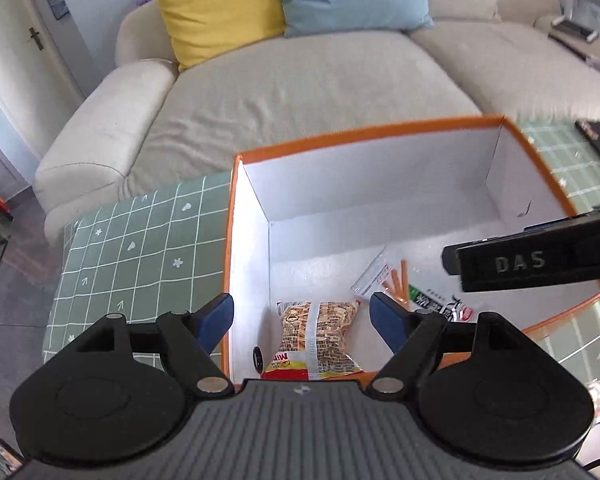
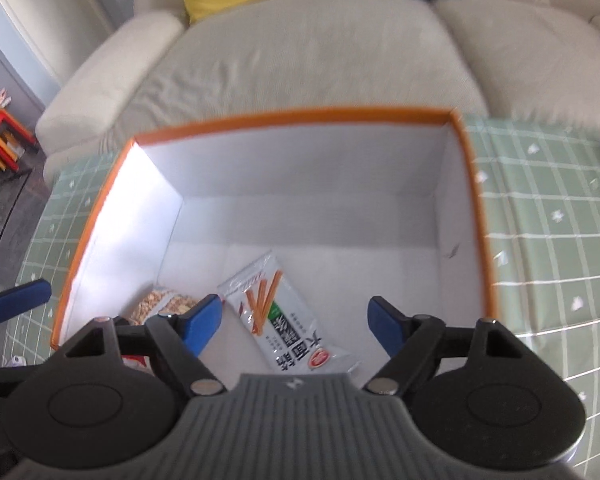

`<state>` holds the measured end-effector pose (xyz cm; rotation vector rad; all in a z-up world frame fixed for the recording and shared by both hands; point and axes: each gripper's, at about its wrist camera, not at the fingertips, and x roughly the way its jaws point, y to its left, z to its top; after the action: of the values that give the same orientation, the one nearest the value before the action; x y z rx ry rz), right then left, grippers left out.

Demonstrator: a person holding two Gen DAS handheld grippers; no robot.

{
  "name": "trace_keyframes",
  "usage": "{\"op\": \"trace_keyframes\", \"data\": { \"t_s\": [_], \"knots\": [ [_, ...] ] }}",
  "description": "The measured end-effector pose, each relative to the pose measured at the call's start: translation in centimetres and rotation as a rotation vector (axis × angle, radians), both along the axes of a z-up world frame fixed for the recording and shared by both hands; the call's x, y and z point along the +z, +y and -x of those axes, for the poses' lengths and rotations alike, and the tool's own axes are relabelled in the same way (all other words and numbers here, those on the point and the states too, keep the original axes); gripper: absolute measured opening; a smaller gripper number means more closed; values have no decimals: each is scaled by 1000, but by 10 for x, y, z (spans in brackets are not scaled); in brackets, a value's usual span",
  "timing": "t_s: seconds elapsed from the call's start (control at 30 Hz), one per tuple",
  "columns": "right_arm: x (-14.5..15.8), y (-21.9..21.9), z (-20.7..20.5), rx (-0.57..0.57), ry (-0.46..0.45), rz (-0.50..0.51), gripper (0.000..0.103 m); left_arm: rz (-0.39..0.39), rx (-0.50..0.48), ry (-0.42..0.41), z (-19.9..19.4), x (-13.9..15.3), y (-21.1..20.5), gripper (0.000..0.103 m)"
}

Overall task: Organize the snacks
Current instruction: 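Open both grippers to drop the bags into the box, then withdraw, then move both grippers back down toward the remaining snacks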

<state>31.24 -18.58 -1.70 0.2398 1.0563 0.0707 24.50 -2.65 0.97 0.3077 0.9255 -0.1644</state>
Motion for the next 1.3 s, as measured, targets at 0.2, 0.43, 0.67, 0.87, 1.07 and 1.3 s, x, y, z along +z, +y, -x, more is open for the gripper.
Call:
{"op": "trace_keyframes", "data": {
  "t_s": [0.2, 0.43, 0.67, 0.87, 1.07, 1.3],
  "knots": [
    [25, -6, 49, -4, -159, 46, 79, 48, 15, -86, 29, 21, 5, 91],
    [49, -7, 113, -33, -350, 116, 84, 55, 13, -171, 70, 30, 8, 91],
    [45, 4, 160, -14, -412, 170, 94, 83, 24, -189, 110, 16, 14, 91],
    [26, 14, 206, 15, -410, 218, 97, 54, 97, -229, 144, -1, 30, 87],
    [2, 25, 237, 67, -387, 221, 94, 118, 144, -163, 168, -16, 49, 83],
    [-22, 42, 247, 146, -337, 239, 94, 126, 130, -15, 184, -51, 60, 71]
  ]
}}
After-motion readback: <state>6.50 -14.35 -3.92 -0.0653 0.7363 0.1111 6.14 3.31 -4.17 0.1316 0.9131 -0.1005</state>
